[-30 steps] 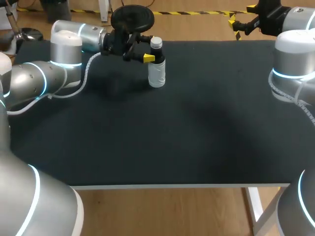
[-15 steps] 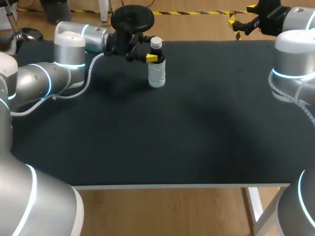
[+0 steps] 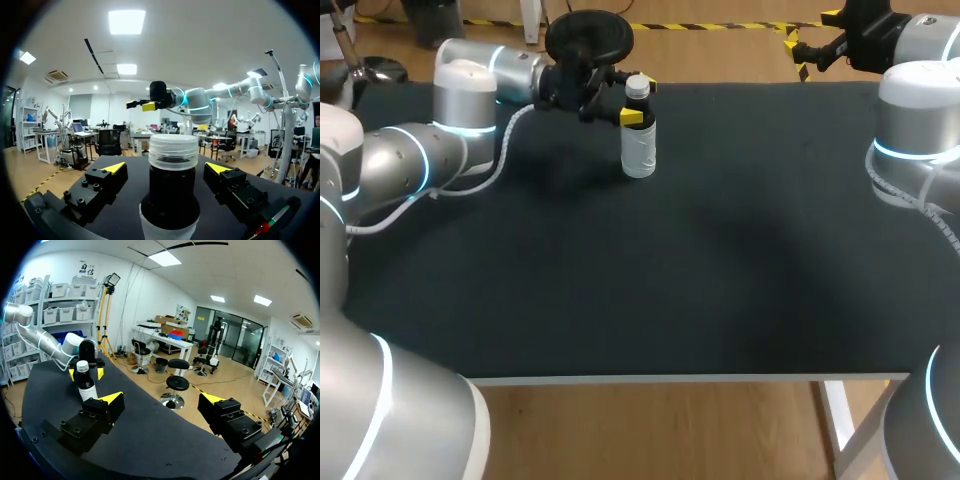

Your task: Unscrew the bottle cap

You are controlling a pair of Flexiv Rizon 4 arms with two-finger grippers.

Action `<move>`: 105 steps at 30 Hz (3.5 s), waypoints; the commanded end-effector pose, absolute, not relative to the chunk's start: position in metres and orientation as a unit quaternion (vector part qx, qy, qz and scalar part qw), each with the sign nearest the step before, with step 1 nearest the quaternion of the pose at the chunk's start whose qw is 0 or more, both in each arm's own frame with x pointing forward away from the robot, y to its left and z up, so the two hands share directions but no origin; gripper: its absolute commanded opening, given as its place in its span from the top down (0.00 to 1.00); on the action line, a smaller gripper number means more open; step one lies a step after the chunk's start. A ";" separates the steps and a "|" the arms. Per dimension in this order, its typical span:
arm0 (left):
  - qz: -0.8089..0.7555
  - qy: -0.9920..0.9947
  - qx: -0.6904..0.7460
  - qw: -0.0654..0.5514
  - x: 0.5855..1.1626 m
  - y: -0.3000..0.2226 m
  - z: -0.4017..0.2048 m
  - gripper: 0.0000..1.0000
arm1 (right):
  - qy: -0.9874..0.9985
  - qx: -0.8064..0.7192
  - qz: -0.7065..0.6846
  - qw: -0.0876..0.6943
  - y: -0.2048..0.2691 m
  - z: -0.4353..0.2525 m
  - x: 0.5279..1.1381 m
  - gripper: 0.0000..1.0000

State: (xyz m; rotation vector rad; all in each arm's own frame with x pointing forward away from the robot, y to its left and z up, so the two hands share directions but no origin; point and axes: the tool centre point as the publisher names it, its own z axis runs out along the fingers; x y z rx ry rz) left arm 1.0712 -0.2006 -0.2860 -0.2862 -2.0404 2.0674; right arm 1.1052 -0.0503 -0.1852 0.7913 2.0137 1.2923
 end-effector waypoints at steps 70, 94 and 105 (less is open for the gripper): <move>0.705 -0.692 -0.108 0.113 1.079 -0.185 -0.285 1.00 | 0.761 0.299 0.488 0.306 -0.050 -0.185 1.105 0.00; 0.705 -0.692 -0.108 0.113 1.079 -0.185 -0.285 1.00 | 0.733 0.255 0.563 0.286 0.050 -0.183 1.080 0.00; 0.705 -0.692 -0.108 0.113 1.079 -0.185 -0.285 1.00 | 0.692 0.255 0.629 0.245 0.130 -0.202 1.059 0.00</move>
